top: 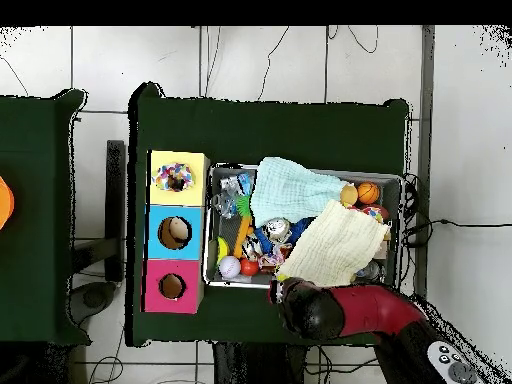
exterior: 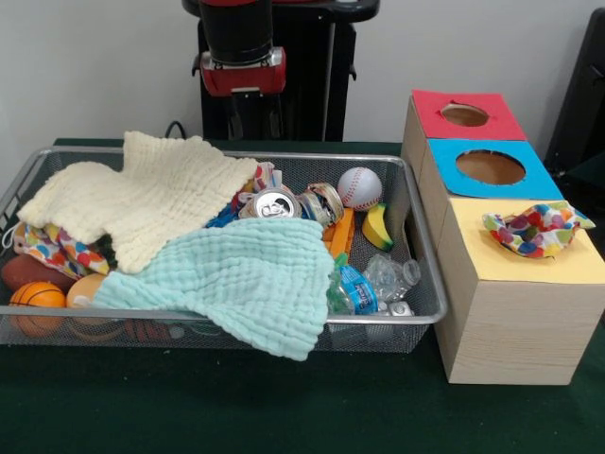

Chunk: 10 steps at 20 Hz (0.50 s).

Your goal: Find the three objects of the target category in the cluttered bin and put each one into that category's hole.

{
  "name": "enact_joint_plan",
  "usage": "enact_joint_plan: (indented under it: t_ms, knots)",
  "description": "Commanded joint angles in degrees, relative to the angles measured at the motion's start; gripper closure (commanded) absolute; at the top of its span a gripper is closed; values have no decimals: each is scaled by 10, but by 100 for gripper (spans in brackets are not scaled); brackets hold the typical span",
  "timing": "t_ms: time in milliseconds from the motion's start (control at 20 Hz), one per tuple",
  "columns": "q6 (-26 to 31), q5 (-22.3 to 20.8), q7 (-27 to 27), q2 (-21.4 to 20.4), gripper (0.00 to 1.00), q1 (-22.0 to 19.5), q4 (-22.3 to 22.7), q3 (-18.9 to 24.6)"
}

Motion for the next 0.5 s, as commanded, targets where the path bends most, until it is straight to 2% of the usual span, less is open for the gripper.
enact_joint_plan:
  t_ms: [50, 500]
  knots:
    - [91, 26, -83, -19, 0, -11, -78, 72]
    - [99, 16, -70, 1, 0, -16, -90, 76]
